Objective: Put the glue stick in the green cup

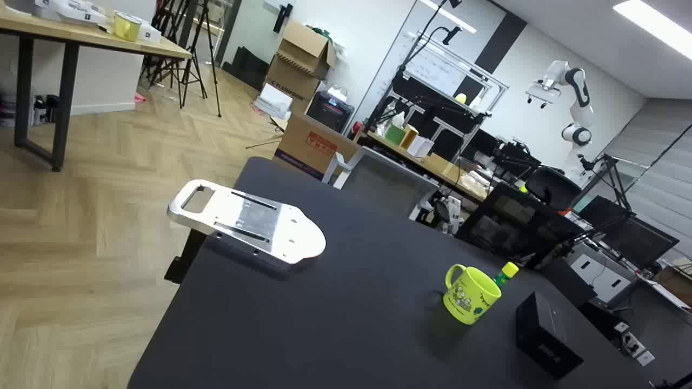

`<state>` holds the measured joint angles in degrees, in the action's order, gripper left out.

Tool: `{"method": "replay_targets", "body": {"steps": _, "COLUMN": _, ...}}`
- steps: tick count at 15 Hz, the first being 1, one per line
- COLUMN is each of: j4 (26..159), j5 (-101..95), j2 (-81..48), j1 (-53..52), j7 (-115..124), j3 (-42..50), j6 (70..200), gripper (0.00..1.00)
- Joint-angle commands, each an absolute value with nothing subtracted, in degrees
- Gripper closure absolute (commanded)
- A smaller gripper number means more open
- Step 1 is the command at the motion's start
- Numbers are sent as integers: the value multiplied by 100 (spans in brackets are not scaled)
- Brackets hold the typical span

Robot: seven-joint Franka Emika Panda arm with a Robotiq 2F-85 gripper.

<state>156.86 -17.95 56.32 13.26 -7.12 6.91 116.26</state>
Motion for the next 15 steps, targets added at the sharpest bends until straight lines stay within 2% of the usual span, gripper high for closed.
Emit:
{"method": "replay_targets", "body": {"steps": 1, "j4": 15666, "j5": -1843, "j2": 5630, "j1": 1259, "j7": -667, "j3": 735, "j6": 11590, "gripper": 0}}
{"method": "replay_targets", "body": {"steps": 11, "j4": 15666, "j5": -1843, "j2": 5631, "j1": 1259, "j7": -667, "j3": 735, "j6": 11590, "gripper": 0}}
{"method": "replay_targets", "body": {"steps": 15, "j4": 15198, "j5": -1818, "j2": 4179, "j1": 995, "j7": -757, "j3": 819, "j6": 12690, "gripper": 0}}
